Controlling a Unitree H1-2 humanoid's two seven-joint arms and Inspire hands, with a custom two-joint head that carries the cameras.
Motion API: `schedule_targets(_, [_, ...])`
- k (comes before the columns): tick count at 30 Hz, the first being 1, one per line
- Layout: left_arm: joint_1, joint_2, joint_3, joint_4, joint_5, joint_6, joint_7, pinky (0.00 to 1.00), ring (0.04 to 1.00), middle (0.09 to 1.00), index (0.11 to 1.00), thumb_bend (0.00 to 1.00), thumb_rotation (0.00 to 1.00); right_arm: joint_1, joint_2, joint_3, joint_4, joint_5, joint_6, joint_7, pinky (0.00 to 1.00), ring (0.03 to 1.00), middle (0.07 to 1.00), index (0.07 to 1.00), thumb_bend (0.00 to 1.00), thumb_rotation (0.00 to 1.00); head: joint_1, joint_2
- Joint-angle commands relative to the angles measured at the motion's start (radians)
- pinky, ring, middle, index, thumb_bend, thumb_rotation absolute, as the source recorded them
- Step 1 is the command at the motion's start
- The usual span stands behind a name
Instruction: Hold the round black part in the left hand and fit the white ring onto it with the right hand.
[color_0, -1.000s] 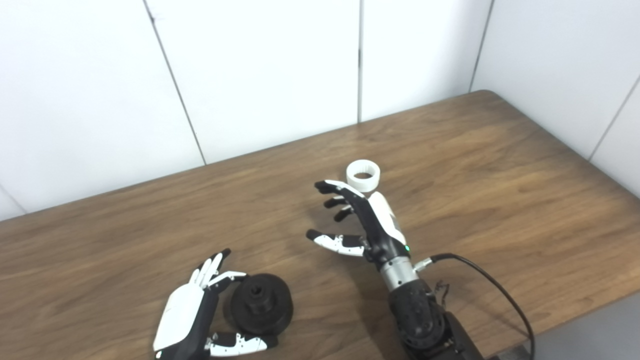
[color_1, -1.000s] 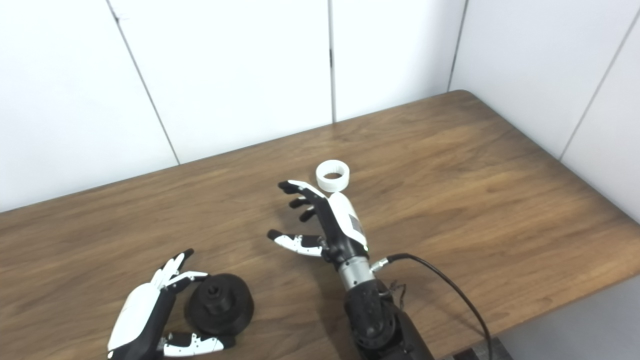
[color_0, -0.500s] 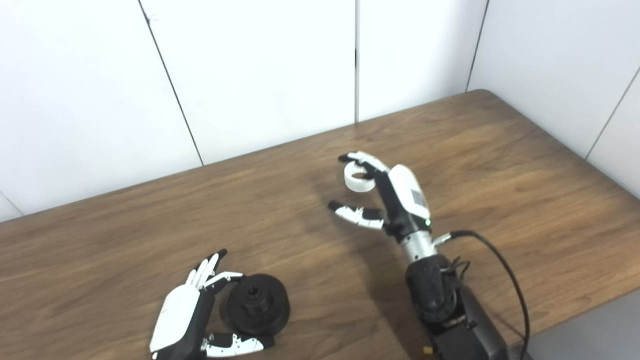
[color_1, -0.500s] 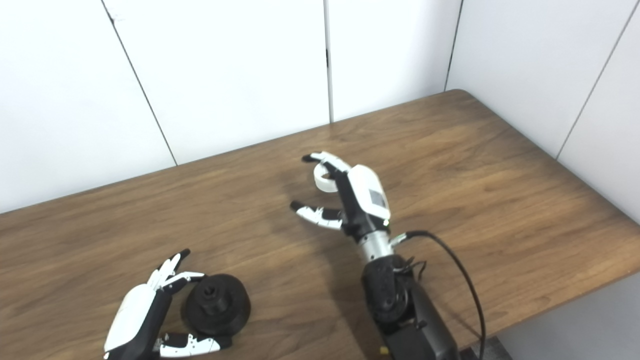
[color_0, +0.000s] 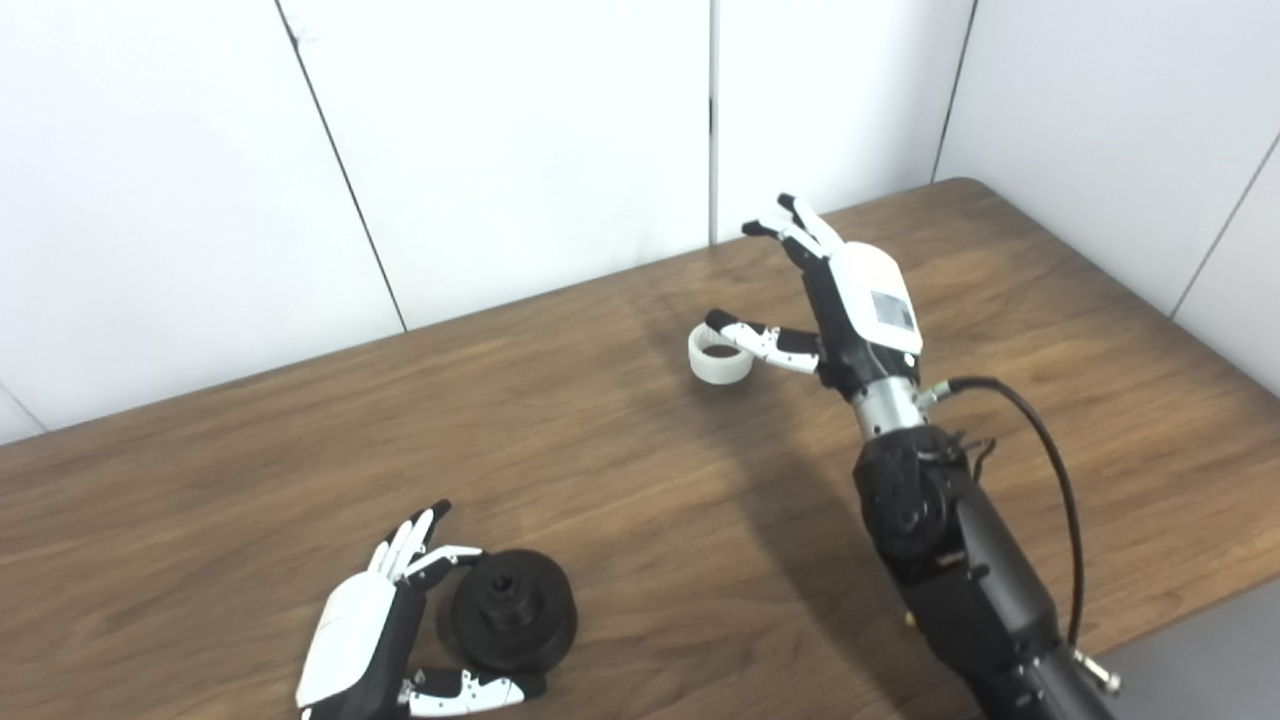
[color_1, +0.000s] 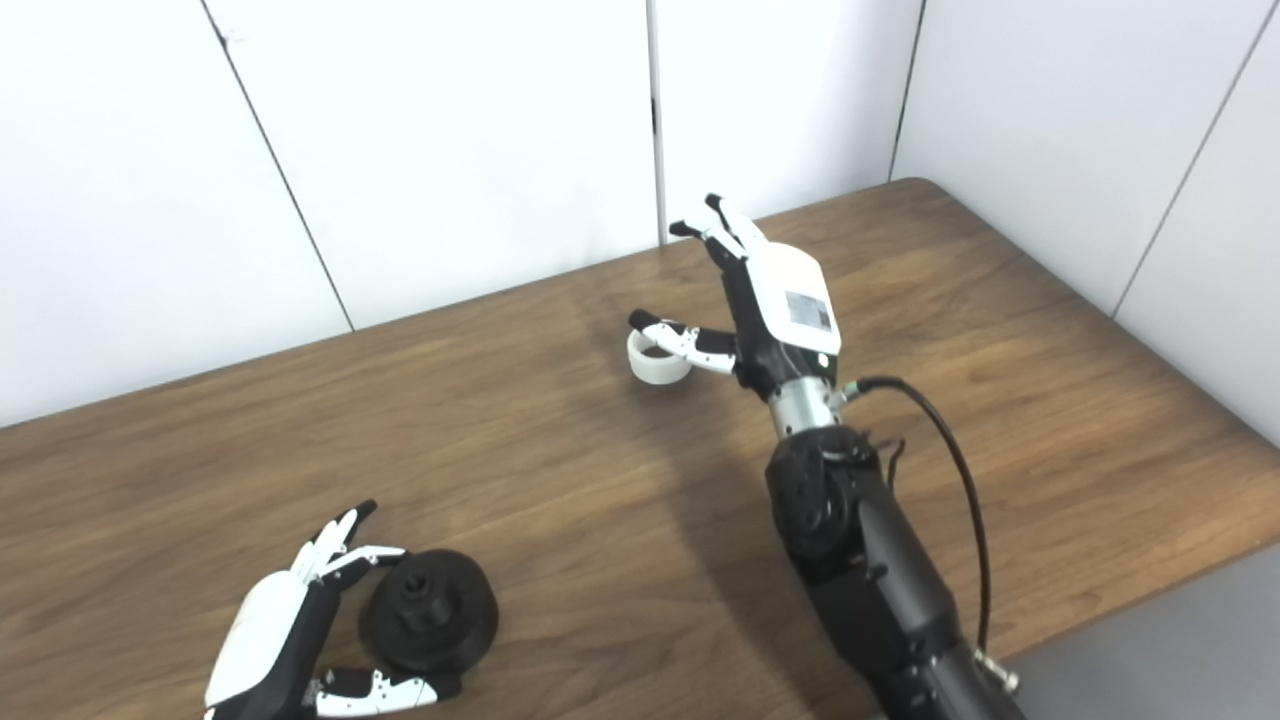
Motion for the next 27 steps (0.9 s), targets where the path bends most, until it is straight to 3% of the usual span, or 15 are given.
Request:
schedule_targets(1, [-0.013, 0.014, 0.002, -0.013, 0.015, -0.013, -0.005, 1.00, 1.000, 0.993, 0.625, 0.93, 0.31, -0.062, -0.031, 0.008, 0.011, 0.004, -0.001, 0.021, 0.78, 0.937, 0.975, 0.827, 0.73, 0.56, 0.000, 0.001])
schedule_targets(8, [-0.005, 0.008, 0.001, -0.028, 0.019, -0.003, -0.011, 1.00, 1.000, 0.992, 0.625, 0.93, 0.30, -0.147, -0.085, 0.059, 0.116, 0.002, 0.064, 0.154, 0.84, 0.956, 0.992, 0.860, 0.79, 0.62, 0.012, 0.005])
schedule_targets(15, [0.001, 0.000, -0.001, -0.034, 0.023, -0.002, -0.014, 1.00, 1.000, 0.991, 0.626, 0.93, 0.30, -0.193, -0.122, 0.119, 0.198, -0.009, 0.104, 0.231, 0.89, 0.994, 1.000, 0.900, 0.99, 0.76, 0.022, 0.013])
schedule_targets(27, [0.002, -0.006, 0.004, -0.036, 0.026, 0.002, -0.018, 1.00, 1.000, 0.989, 0.627, 0.94, 0.30, -0.202, -0.152, 0.165, 0.260, 0.003, 0.112, 0.275, 0.93, 1.000, 1.000, 0.920, 1.00, 0.81, 0.027, 0.018])
